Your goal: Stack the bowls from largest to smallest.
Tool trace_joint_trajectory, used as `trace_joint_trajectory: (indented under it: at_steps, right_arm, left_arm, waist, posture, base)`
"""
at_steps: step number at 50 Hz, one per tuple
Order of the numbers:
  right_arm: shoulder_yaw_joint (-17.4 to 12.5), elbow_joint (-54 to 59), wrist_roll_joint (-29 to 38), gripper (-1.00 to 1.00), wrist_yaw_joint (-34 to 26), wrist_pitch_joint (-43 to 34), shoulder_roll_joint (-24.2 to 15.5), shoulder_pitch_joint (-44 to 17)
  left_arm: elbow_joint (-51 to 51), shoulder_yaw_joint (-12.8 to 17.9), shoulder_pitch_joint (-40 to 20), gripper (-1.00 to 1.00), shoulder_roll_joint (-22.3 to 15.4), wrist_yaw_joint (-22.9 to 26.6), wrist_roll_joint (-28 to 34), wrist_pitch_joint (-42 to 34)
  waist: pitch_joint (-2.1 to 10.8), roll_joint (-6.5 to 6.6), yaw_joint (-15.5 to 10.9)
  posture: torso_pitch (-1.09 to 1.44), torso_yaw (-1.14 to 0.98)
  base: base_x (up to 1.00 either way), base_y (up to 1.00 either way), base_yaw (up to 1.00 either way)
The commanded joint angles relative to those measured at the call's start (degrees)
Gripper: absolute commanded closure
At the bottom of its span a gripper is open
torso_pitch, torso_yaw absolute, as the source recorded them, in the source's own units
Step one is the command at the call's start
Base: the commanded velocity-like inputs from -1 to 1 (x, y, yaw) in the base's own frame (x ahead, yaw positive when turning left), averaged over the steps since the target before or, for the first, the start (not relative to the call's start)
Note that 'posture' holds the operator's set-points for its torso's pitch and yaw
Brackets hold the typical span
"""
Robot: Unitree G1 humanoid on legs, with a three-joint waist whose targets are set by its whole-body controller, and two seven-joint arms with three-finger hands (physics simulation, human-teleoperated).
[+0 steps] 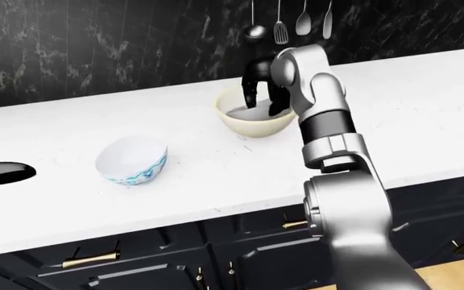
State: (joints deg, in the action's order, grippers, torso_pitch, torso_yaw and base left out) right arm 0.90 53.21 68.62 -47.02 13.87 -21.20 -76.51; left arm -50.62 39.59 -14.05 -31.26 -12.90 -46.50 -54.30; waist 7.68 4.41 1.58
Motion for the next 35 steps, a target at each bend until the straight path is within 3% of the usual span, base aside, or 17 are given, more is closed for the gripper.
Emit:
trace_joint_trajectory:
  at_steps: [1, 6, 19, 27, 32, 35]
  right_arm:
    - [-0.6, -2.2, -0.5, -0.07, 0.8, -0.1, -0.5, -2.6]
    - [-0.9, -3.7, -1.0, -0.18, -0.7, -0.2, -0.8, -2.7]
    - [-1.7, -9.1, -3.5, -0.10, -4.5, -0.7, -0.4, -5.2]
    - [-1.2, -21.0, -8.4, -0.11, -10.4, -3.0, 5.3, -4.3]
    - [-0.2, -27.6, -11.8, -0.21, -10.3, -3.1, 9.8, -1.9]
    - [1.2, -33.2, -12.5, -0.15, -11.1, -3.6, 12.5, 0.8]
  left_arm:
    - [-0.7, 0.6, -1.0, -1.00, -1.0, -0.3, 0.1, 1.5]
    - [-0.8, 0.7, -1.3, -1.00, -1.3, -0.8, -0.6, 1.3]
    - [-0.2, -0.2, -1.7, -1.00, -1.6, -1.3, -0.4, 1.9]
    - [-0.6, 0.3, -1.7, -1.00, -1.8, -1.7, -1.2, 1.5]
    - [-0.7, 1.3, -1.6, -1.00, -2.5, -2.5, -2.9, 1.2]
    - [-0.9, 1.5, -1.9, -1.00, -3.1, -3.4, -4.1, 0.7]
  waist:
    - [0.97, 0.01, 0.0]
    - [0.93, 0.02, 0.0]
    - [0.58, 0.07, 0.0]
    - [0.29, 0.24, 0.3]
    - [0.04, 0.45, 0.4]
    - [0.01, 0.50, 0.4]
  posture:
    - [-0.24, 0.00]
    - [-0.24, 0.00]
    - [-0.24, 0.00]
    - [-0.24, 0.00]
    - [-0.24, 0.00]
    - [-0.24, 0.00]
  base:
    - [0.00, 0.00, 0.00]
    - [0.00, 0.00, 0.00]
    - [0.00, 0.00, 0.00]
    - [0.00, 0.00, 0.00]
    - [0.00, 0.00, 0.00]
    - [0.00, 0.00, 0.00]
